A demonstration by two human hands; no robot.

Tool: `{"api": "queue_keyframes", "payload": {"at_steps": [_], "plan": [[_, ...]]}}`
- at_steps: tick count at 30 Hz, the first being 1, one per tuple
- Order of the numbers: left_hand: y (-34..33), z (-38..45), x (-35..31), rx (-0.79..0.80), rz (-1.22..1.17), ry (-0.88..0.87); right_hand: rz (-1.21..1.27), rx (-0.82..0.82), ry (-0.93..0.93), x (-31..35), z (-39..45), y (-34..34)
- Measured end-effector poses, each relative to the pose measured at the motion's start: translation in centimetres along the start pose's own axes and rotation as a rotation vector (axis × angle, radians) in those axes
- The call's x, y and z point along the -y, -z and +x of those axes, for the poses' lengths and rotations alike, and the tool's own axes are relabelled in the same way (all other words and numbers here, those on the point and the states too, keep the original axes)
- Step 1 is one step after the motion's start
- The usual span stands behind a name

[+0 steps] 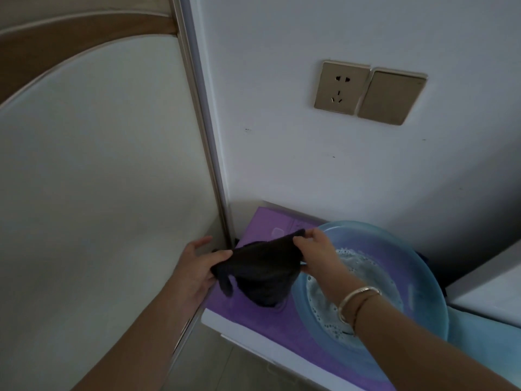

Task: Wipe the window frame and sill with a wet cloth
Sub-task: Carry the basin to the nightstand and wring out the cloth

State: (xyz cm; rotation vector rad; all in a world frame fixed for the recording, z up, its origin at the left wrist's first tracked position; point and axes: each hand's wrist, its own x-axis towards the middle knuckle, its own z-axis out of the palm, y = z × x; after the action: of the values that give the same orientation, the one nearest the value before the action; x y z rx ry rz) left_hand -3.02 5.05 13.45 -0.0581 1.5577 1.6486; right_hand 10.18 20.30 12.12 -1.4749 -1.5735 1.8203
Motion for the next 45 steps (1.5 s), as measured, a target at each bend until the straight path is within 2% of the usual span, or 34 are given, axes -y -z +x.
{"api": "queue_keyframes", "payload": {"at_steps": [2,4,6,10,12,17,20,23,25,27,29,31,34,36,39,43,45], "plan": [[0.7,0.3,0.0,-0.059,0.068,-0.039,-0.061,-0.045,0.019,-0.4,0.2,-0.3],[1.1,0.4,0.3,-0.089,0.221,-0.120,-0.091,-0.022,0.049,-0.7,0.1,-0.5],[1.5,0.5,0.5,-0.071,0.417,-0.207,-0.169,0.075,0.066,-0.6,-0.2,-0.7],[2.2,1.5,1.1,0.026,0.817,-0.371,-0.474,0.324,0.043,-0.9,-0.3,-1.5],[2.4,2.0,1.8,0.053,1.016,-0.403,-0.635,0.390,0.053,-1.5,-0.1,-1.7],[2.5,3.9,3.0,0.056,1.309,-0.461,-1.084,0.256,0.326,-3.6,1.3,-2.4],[2.9,4.7,2.7,0.004,1.352,-0.545,-1.240,0.130,0.499,-4.0,1.7,-2.5],[3.3,5.2,2.2,-0.098,1.443,-0.798,-1.232,-0.087,0.725,-3.7,1.7,-2.5],[3.4,5.5,1.9,-0.083,1.518,-0.906,-1.233,-0.129,0.795,-4.0,2.0,-2.5],[3.6,5.9,2.5,-0.019,1.546,-0.948,-1.293,-0.068,0.809,-4.9,2.2,-2.5],[4.5,6.1,4.6,0.049,1.535,-0.893,-1.394,0.038,0.805,-6.7,2.1,-2.5],[6.0,6.5,7.5,0.137,1.491,-0.763,-1.537,0.129,0.790,-8.7,1.9,-2.7],[7.7,6.2,10.8,0.249,1.488,-0.569,-1.718,0.330,0.693,-10.3,1.2,-3.2],[8.0,6.0,11.9,0.298,1.495,-0.481,-1.797,0.378,0.623,-10.9,0.9,-3.4],[8.1,6.5,12.1,0.200,1.401,-0.444,-1.836,0.290,0.617,-10.5,1.1,-4.4],[6.7,8.7,10.7,-0.097,1.337,-0.701,-1.832,0.110,0.512,-9.3,2.6,-5.5],[6.1,9.3,10.4,-0.113,1.400,-0.766,-1.778,0.038,0.578,-9.7,2.9,-5.7]]}}
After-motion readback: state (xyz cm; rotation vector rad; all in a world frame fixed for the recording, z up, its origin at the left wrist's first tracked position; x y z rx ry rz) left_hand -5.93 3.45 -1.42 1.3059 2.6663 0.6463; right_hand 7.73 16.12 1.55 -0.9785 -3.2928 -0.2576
